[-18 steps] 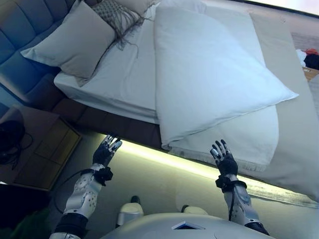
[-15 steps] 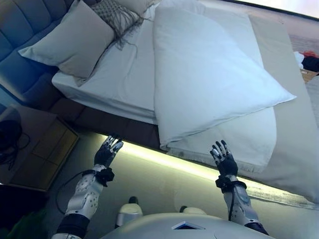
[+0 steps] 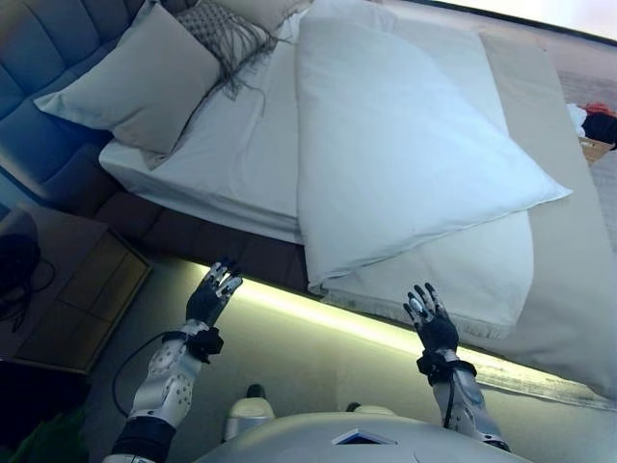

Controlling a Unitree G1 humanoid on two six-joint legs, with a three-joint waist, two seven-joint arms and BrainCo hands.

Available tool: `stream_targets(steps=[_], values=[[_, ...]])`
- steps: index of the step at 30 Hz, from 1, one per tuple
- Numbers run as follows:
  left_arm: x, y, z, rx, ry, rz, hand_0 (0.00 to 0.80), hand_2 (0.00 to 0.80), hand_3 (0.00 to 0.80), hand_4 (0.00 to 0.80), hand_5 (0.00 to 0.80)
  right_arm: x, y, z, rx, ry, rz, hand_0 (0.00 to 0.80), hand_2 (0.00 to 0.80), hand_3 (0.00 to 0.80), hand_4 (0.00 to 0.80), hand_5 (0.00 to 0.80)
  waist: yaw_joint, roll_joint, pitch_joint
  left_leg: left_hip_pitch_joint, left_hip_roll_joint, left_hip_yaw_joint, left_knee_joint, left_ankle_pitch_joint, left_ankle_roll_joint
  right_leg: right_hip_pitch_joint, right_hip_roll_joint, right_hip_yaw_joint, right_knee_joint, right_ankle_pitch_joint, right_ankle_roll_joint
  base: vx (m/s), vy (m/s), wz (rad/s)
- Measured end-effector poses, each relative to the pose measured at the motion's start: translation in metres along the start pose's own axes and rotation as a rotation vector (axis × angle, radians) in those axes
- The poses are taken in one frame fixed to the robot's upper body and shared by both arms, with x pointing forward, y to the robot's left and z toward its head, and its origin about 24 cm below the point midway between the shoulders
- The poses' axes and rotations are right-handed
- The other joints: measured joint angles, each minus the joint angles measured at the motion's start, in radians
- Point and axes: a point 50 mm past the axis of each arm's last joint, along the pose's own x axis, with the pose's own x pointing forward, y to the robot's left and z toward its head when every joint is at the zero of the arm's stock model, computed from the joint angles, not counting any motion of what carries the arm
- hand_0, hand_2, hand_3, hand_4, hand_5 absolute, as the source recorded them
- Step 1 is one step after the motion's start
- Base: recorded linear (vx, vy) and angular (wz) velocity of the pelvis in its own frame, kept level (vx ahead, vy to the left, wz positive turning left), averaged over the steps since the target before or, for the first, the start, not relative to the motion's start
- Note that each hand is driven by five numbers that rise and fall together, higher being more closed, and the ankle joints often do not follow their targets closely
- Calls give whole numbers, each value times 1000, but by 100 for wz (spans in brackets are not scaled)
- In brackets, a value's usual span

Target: Make the bed neatly

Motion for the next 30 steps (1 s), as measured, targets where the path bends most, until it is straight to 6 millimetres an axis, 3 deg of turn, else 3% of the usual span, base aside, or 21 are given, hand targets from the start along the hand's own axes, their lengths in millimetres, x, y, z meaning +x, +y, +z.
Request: stream_targets(steps=[7, 16, 18, 20, 22, 24, 25, 27, 29, 30], values=[[-14, 6, -13, -16, 40, 28, 0, 0, 0, 0, 0, -3, -3, -3, -5, 26, 1, 0, 0, 0, 0, 0, 10, 17, 1, -2, -17, -15, 5, 3, 3, 5, -13, -20, -3, -2, 9, 62, 115, 9], [-14, 6, -14, -20, 42, 35, 0, 0, 0, 0, 0, 2, 0, 1, -4, 14, 4, 0, 0, 0, 0, 0, 48, 47, 21, 2, -45, -23, 6, 1, 22, 14, -46, -37, 26, -15, 27, 76, 130, 7], [-9, 3, -12, -27, 30, 27, 0, 0, 0, 0, 0, 4, 1, 2, -2, 8, -6, 0, 0, 0, 0, 0, 49, 53, 40, 3, -67, -13, 35, -24, 49, -3, -83, -45, 126, -54, 41, 92, 197, 21], [0, -2, -11, -44, 17, 22, 0, 0, 0, 0, 0, 5, 0, 4, -9, 6, -11, 0, 0, 0, 0, 0, 48, 76, 61, 9, -78, -17, 62, -39, 70, -74, -122, -43, 321, -76, 32, 147, 210, 27], [7, -1, -8, -42, 12, 31, 0, 0, 0, 0, 0, 6, 3, 4, -6, 4, -5, 0, 0, 0, 0, 0, 48, 79, 75, -3, -95, -19, 116, -71, 96, -151, -182, -31, 510, -76, 29, 211, 142, 18], [6, 6, -11, -37, 29, 77, 0, 0, 0, 0, 0, 5, 8, -1, -7, 15, 9, 0, 0, 0, 0, 0, 52, 84, 82, 14, -117, -17, 117, -77, 120, -231, -226, -1, 666, -19, -26, 196, -8, 0], [4, 10, -12, -35, 32, 96, 0, 0, 0, 0, 0, 5, 9, -3, -2, 19, 11, 0, 0, 0, 0, 0, 52, 84, 85, 22, -118, -19, 115, -77, 132, -269, -232, 24, 710, -11, -19, 151, -155, 3], [-1, 19, -10, -20, 36, 125, 0, 0, 0, 0, 0, 3, 9, -4, 5, 21, 19, 0, 0, 0, 0, 0, 51, 73, 93, 12, -117, -19, 118, -75, 142, -319, -211, 49, 683, -48, -3, 160, -272, 5], [-4, 24, -8, -3, 44, 134, 0, 0, 0, 0, 0, -1, 6, -4, 9, 19, 23, 0, 0, 0, 0, 0, 43, 54, 104, 6, -126, -25, 120, -78, 145, -334, -193, 66, 553, -45, 7, 254, -350, 14], [-4, 26, -10, -3, 51, 139, 0, 0, 0, 0, 0, -3, 4, -5, 14, 22, 24, 0, 0, 0, 0, 0, 26, 48, 103, -2, -134, -34, 121, -79, 144, -337, -194, 71, 468, -31, 29, 313, -408, 25]])
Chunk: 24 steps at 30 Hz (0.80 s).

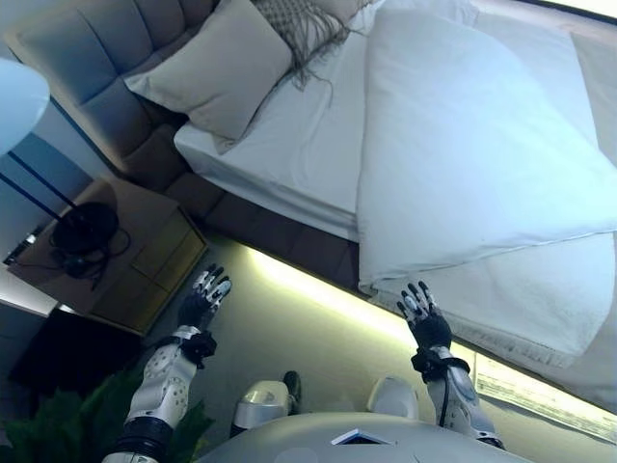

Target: Make the bed neatly

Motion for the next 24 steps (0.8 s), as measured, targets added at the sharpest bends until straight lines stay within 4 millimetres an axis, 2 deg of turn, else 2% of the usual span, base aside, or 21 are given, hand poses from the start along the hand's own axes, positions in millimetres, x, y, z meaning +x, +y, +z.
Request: stream_targets(steps=[3, 5, 8, 9, 10, 11, 12, 13, 15, 18, 19, 21, 23, 24], values=[[-2, 2, -3, -1, 20, 4, 0, 0, 0, 0, 0, 0, -2, 1, 15, -6, 12, 0, 0, 0, 0, 0, -27, -14, 0, 1, -13, -7, -11, -2, -5, 20, -12, -4, -320, 66, 75, 293, -411, 11], [-4, 3, -6, -7, 33, 6, 0, 0, 0, 0, 0, 1, -1, 2, 16, -8, 14, 0, 0, 0, 0, 0, -28, -25, -5, 11, -10, -9, -15, -13, -23, 34, -17, -31, -429, 111, 72, 293, -435, 7], [-12, 10, -12, -17, 59, 34, 0, 0, 0, 0, 0, -4, -2, -6, 24, 20, 2, 0, 0, 0, 0, 0, -28, -56, -20, 43, 10, -18, -12, -44, -72, 97, -28, -43, -417, 133, 65, 328, -472, 24], [-16, 13, -16, -24, 67, 50, 0, 0, 0, 0, 0, -4, -3, -7, 20, 25, 2, 0, 0, 0, 0, 0, -27, -64, -25, 55, 34, -22, -3, -59, -97, 119, -8, -48, -420, 191, 60, 364, -483, 39], [-22, 14, -22, -32, 86, 60, 0, 0, 0, 0, 0, -4, -3, -7, 15, 26, -1, 0, 0, 0, 0, 0, -30, -49, -29, 58, 78, -34, 13, -75, -123, 134, 32, -47, -399, 219, 31, 365, -472, 41], [-25, 13, -28, -49, 105, 67, 0, 0, 0, 0, 0, -5, -6, -5, -2, 31, -8, 0, 0, 0, 0, 0, -36, -33, -30, 68, 124, -29, 16, -83, -133, 139, 71, -47, -373, 182, -12, 337, -453, 35], [-30, 12, -35, -81, 124, 79, 0, 0, 0, 0, 0, -4, -11, -2, -23, 41, -20, 0, 0, 0, 0, 0, -31, -9, -31, 83, 169, -26, 20, -86, -139, 139, 113, -51, -331, 147, -28, 307, -449, 23], [-33, 11, -40, -106, 137, 84, 0, 0, 0, 0, 0, -3, -13, 2, -41, 46, -20, 0, 0, 0, 0, 0, -30, 0, -31, 86, 194, -26, 36, -76, -146, 148, 142, -62, -307, 113, -37, 268, -442, 19], [-33, 8, -40, -121, 136, 70, 0, 0, 0, 0, 0, -4, -19, 6, -65, 52, -25, 0, 0, 0, 0, 0, -27, -3, -30, 82, 227, -23, 84, -69, -137, 165, 169, -74, -284, 68, -61, 215, -414, 26], [-33, 7, -39, -151, 128, 63, 0, 0, 0, 0, 0, 1, -16, 11, -69, 40, -4, 0, 0, 0, 0, 0, -25, -44, -32, 53, 253, 1, 139, -18, -77, 168, 200, -82, -275, 27, -94, 170, -350, 5], [-32, 7, -39, -153, 125, 58, 0, 0, 0, 0, 0, 4, -14, 12, -65, 32, 5, 0, 0, 0, 0, 0, -25, -54, -36, 42, 259, 2, 157, 1, -65, 170, 210, -80, -274, 20, -104, 171, -330, -7], [-30, 3, -38, -144, 126, 30, 0, 0, 0, 0, 0, 6, -12, 14, -51, 25, 11, 0, 0, 0, 0, 0, -27, -57, -37, 15, 283, 1, 210, 36, -87, 182, 238, -83, -279, 4, -127, 104, -284, 0], [-25, -5, -37, -133, 129, -16, 0, 0, 0, 0, 0, 7, -11, 13, -25, 24, 7, 0, 0, 0, 0, 0, -24, -66, -37, -6, 293, -1, 259, 81, -114, 190, 244, -83, -282, -8, -149, 43, -173, -1], [-22, -9, -37, -126, 131, -43, 0, 0, 0, 0, 0, 8, -10, 13, -16, 24, 7, 0, 0, 0, 0, 0, -27, -66, -36, -31, 295, -3, 287, 101, -117, 196, 247, -84, -283, -12, -158, 91, -74, -1]])
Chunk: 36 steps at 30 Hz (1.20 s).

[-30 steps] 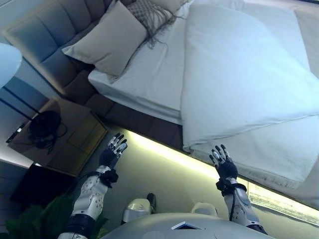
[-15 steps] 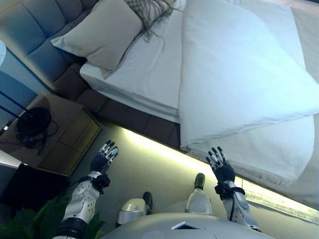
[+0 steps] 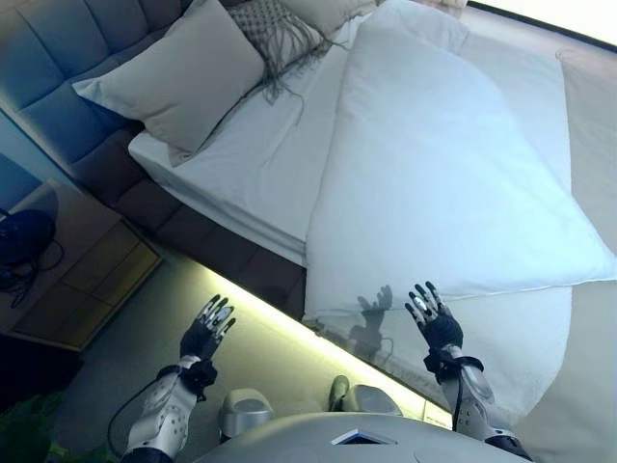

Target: Make the bed neatly

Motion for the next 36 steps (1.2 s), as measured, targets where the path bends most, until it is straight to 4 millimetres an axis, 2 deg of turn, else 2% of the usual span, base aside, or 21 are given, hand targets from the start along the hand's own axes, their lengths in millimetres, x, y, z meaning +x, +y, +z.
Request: stream_targets(steps=[1, 3, 6, 8, 11, 12, 13, 14, 15, 16, 17, 18, 20, 22, 25, 27, 28, 29, 32, 35, 36], values=[[2, -4, 0, 2, 0, -22, 0, 0, 0, 0, 0, 1, 1, 0, 0, 1, 1, 0, 0, 0, 0, 0, 2, -1, 1, -6, -10, 0, 22, 2, -5, 0, 0, 2, 1, -5, -7, 158, -8, -2], [4, -7, 1, 5, -2, -48, 0, 0, 0, 0, 0, 2, 5, -2, -5, 9, 3, 0, 0, 0, 0, 0, 2, 4, 3, -16, -59, -1, 27, -44, -47, 14, -3, 10, -5, -5, -19, 178, 53, -8], [12, -12, 10, 13, -27, -72, 0, 0, 0, 0, 0, 5, 9, -3, -10, 15, 4, 0, 0, 0, 0, 0, 6, 27, 13, -24, -123, -40, -101, -73, -54, 29, 2, 16, -22, -13, -22, 270, 91, 1], [17, -12, 11, 18, -25, -71, 0, 0, 0, 0, 0, 5, 10, -3, -10, 16, 4, 0, 0, 0, 0, 0, 10, 43, 24, -41, -132, -64, -215, -68, -53, 42, 13, 50, -33, -16, -17, 404, 117, -4], [19, -7, 4, 12, 3, -41, 0, 0, 0, 0, 0, 6, 9, -2, -11, 15, 2, 0, 0, 0, 0, 0, 58, 73, 40, -81, -111, -88, -316, -60, -47, 55, 18, 103, -33, -27, 1, 406, 93, -44], [19, -6, 3, 12, 7, -38, 0, 0, 0, 0, 0, 6, 9, -1, -9, 15, 1, 0, 0, 0, 0, 0, 60, 77, 42, -87, -108, -90, -325, -61, -48, 58, 18, 107, -34, -29, 4, 483, 124, -40], [17, -3, -3, 10, 27, -23, 0, 0, 0, 0, 0, 4, 7, -2, -5, 19, -6, 0, 0, 0, 0, 0, 60, 103, 44, -107, -102, -106, -332, -68, -48, 63, 15, 119, -31, -41, 24, 499, 155, -42], [15, -3, -7, 0, 33, -19, 0, 0, 0, 0, 0, 3, 5, -1, -13, 22, -7, 0, 0, 0, 0, 0, 67, 125, 43, -112, -98, -120, -324, -83, -64, 63, 15, 133, -25, -50, 38, 693, 258, -71], [13, -1, -11, -8, 41, -8, 0, 0, 0, 0, 0, 3, 5, -4, -11, 32, -7, 0, 0, 0, 0, 0, 88, 139, 42, -121, -119, -117, -283, -50, -62, 66, -5, 158, -32, -57, 51, 592, 272, -86], [12, 2, -11, -22, 36, 5, 0, 0, 0, 0, 0, 3, 9, -7, -14, 43, 8, 0, 0, 0, 0, 0, 102, 135, 42, -131, -138, -113, -254, -47, -56, 75, -23, 170, -42, -61, 52, 593, 297, -90], [11, 5, -7, -21, 19, 14, 0, 0, 0, 0, 0, 4, 15, -11, -8, 53, 25, 0, 0, 0, 0, 0, 108, 135, 58, -117, -150, -93, -248, -19, -16, 74, -42, 160, 6, -78, 59, 538, 274, -70], [10, 12, -1, -4, 7, 27, 0, 0, 0, 0, 0, 4, 22, -19, 16, 70, 37, 0, 0, 0, 0, 0, 111, 116, 64, -97, -173, -71, -252, -17, 9, 81, -76, 147, 55, -90, 55, 641, 292, -50], [8, 21, 11, 18, -21, 51, 0, 0, 0, 0, 0, 6, 35, -27, 65, 73, 37, 0, 0, 0, 0, 0, 115, 82, 66, -65, -211, -31, -229, -56, 34, 128, -128, 116, 70, -98, 67, 612, 273, -36], [8, 23, 21, 28, -48, 51, 0, 0, 0, 0, 0, 7, 41, -27, 88, 63, 37, 0, 0, 0, 0, 0, 115, 90, 67, -39, -235, -24, -191, -108, 46, 146, -165, 84, 108, -99, 86, 482, 242, -25], [11, 16, 28, 40, -74, 10, 0, 0, 0, 0, 0, 6, 41, -26, 93, 55, 31, 0, 0, 0, 0, 0, 112, 105, 48, -2, -267, -14, -225, -110, 67, 117, -208, 67, 183, -99, 86, 407, 173, -8], [11, 17, 29, 42, -74, 10, 0, 0, 0, 0, 0, 5, 38, -26, 99, 51, 20, 0, 0, 0, 0, 0, 114, 106, 40, -5, -276, 3, -225, -110, 81, 94, -227, 68, 222, -100, 84, 293, 171, -9], [12, 16, 29, 45, -74, 7, 0, 0, 0, 0, 0, 4, 38, -26, 105, 46, 15, 0, 0, 0, 0, 0, 112, 101, 39, -12, -293, -2, -212, -128, 86, 70, -231, 67, 254, -95, 83, 266, 206, 0], [14, 15, 29, 46, -72, 3, 0, 0, 0, 0, 0, 4, 36, -25, 101, 44, 9, 0, 0, 0, 0, 0, 108, 100, 37, -20, -291, -2, -198, -135, 91, 58, -239, 67, 278, -95, 83, 222, 179, 0], [15, 14, 31, 67, -69, 1, 0, 0, 0, 0, 0, 4, 32, -21, 96, 26, -7, 0, 0, 0, 0, 0, 104, 101, 15, -15, -312, 1, -198, -144, 111, -6, -273, 83, 399, -56, 58, 178, 59, 0], [13, 18, 33, 81, -70, 20, 0, 0, 0, 0, 0, 4, 33, -23, 107, 25, -26, 0, 0, 0, 0, 0, 90, 100, 5, 0, -305, 1, -211, -143, 119, -49, -269, 98, 463, -59, 72, 140, -131, -2], [10, 23, 33, 87, -64, 46, 0, 0, 0, 0, 0, 3, 31, -23, 105, 23, -41, 0, 0, 0, 0, 0, 86, 98, 1, 10, -294, 6, -223, -142, 119, -69, -247, 94, 452, -67, 79, 101, -243, -23]])
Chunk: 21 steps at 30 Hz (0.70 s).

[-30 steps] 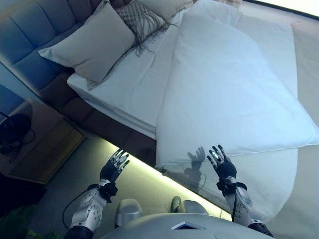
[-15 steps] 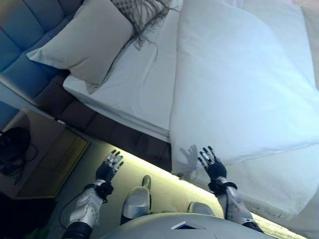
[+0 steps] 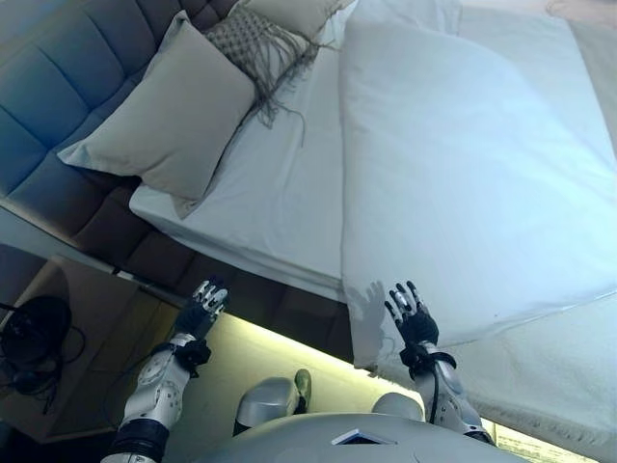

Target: Make the bed neatly

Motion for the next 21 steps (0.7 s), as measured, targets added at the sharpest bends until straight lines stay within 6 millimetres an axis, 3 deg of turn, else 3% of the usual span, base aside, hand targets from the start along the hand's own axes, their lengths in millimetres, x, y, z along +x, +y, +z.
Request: stream_targets(steps=[3, 5, 7, 9, 11, 14, 18, 21], values=[[-6, 5, -7, -8, 19, 42, 0, 0, 0, 0, 0, 6, -5, 10, -9, -37, -18, 0, 0, 0, 0, 0, -13, 7, 1, 23, 32, 21, -39, 3, -11, -43, 70, 11, -233, 2, 37, 109, -255, -38], [-8, 6, -8, -10, 16, 46, 0, 0, 0, 0, 0, 6, -14, 11, -9, -38, -55, 0, 0, 0, 0, 0, -42, -15, 0, 23, 33, 17, -61, 11, -22, -82, 80, 14, -356, 54, 82, 125, -280, 10], [-11, 6, -6, -15, 4, 44, 0, 0, 0, 0, 0, 4, -25, 6, -8, -17, -109, 0, 0, 0, 0, 0, -57, -41, -3, 36, 35, 3, -67, 7, -49, -86, 77, 15, -398, 94, 88, 98, -268, 26], [-12, 4, -5, -24, -3, 32, 0, 0, 0, 0, 0, 0, -35, 7, -4, -20, -154, 0, 0, 0, 0, 0, -55, -44, -9, 40, 57, -23, -66, 4, -74, -46, 112, 14, -455, 150, 70, 46, -278, 36], [-11, 0, -6, -31, 4, 15, 0, 0, 0, 0, 0, -4, -47, 13, -12, -35, -200, 0, 0, 0, 0, 0, -53, -26, -7, 36, 107, -34, -65, 9, -106, -18, 166, -2, -511, 191, 31, 42, -217, 41], [-11, 0, -8, -32, 14, 13, 0, 0, 0, 0, 0, -1, -60, 19, -36, -32, -258, 0, 0, 0, 0, 0, -50, -11, -8, 41, 145, -34, -66, 9, -108, 11, 208, -16, -549, 209, -2, 44, -122, 17], [-7, -4, -6, -30, 10, -4, 0, 0, 0, 0, 0, 5, -76, 28, -42, -34, -343, 0, 0, 0, 0, 0, -47, -1, 2, 37, 163, -37, -41, -3, -127, 28, 218, -31, -553, 209, -16, 24, 67, 4], [2, -14, -8, -13, 28, -43, 0, 0, 0, 0, 0, 9, -88, 32, 4, -38, -414, 0, 0, 0, 0, 0, -43, 9, 27, 32, 143, -38, -25, -11, -143, 7, 189, -29, -528, 206, -10, -78, 284, -10]])
